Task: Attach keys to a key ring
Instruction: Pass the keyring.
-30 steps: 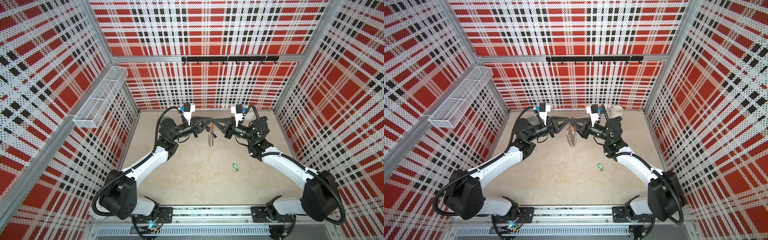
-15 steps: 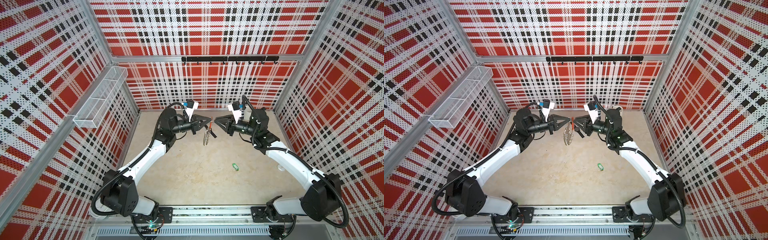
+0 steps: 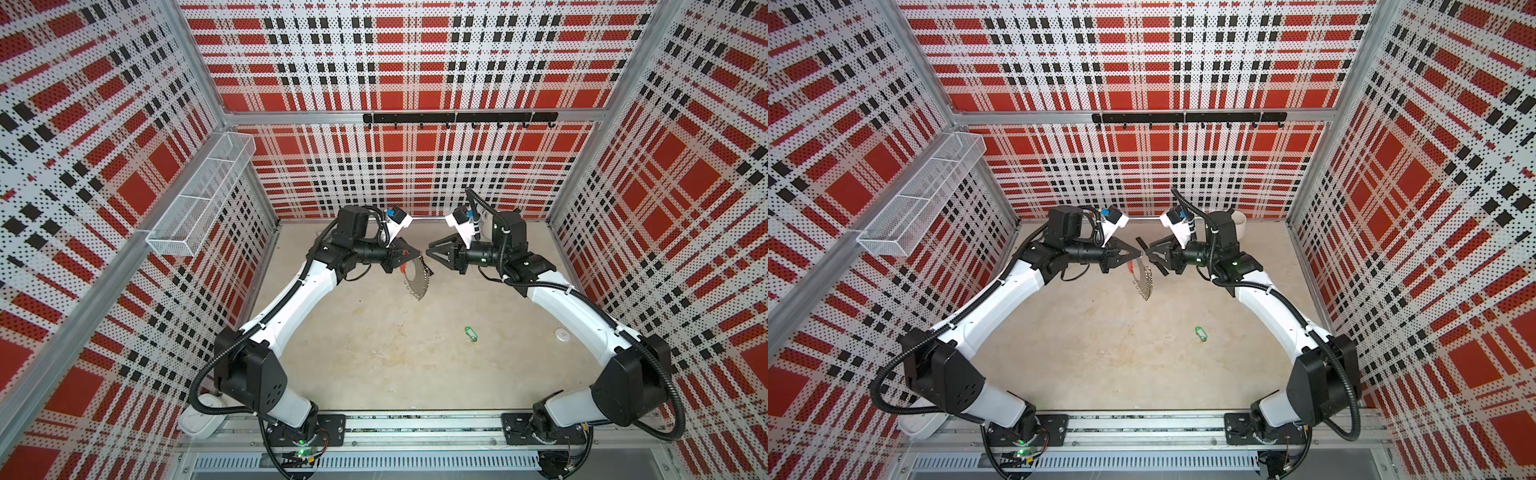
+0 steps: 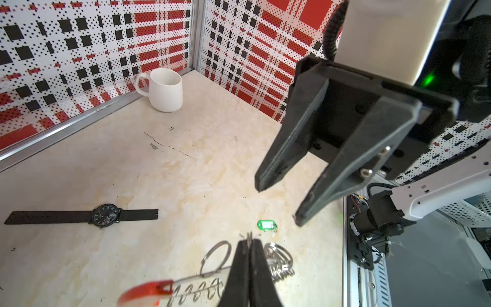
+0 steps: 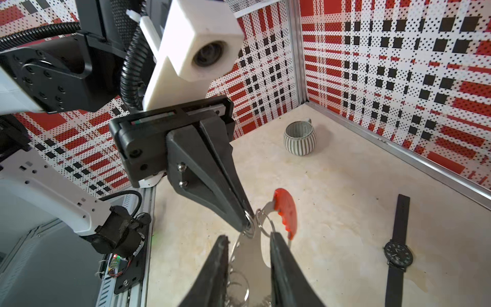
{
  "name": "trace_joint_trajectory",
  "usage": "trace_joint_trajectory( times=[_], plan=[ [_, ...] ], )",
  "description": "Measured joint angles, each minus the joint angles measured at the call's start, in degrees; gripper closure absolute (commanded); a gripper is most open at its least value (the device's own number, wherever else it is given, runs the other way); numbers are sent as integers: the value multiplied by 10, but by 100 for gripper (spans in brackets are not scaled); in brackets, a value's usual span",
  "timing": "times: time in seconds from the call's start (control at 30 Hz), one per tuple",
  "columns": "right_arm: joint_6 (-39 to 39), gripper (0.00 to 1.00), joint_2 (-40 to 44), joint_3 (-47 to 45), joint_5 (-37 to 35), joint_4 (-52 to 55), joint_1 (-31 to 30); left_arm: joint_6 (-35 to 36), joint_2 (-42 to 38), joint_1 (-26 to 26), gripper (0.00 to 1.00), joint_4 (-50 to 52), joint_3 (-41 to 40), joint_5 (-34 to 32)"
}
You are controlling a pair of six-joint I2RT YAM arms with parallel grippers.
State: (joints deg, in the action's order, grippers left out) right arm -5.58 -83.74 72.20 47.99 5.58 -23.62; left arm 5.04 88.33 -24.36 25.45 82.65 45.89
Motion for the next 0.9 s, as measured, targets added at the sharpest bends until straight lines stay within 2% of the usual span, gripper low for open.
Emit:
trace_joint_trajectory(
  times=[0.47, 0.9],
  plan=[
    [-1, 73, -19, 0, 27, 0, -8, 8, 0, -12, 100, 14, 20, 3],
    [-15, 100, -21, -2, 31, -14, -11, 9, 0, -11, 100, 22, 22, 3]
  ],
)
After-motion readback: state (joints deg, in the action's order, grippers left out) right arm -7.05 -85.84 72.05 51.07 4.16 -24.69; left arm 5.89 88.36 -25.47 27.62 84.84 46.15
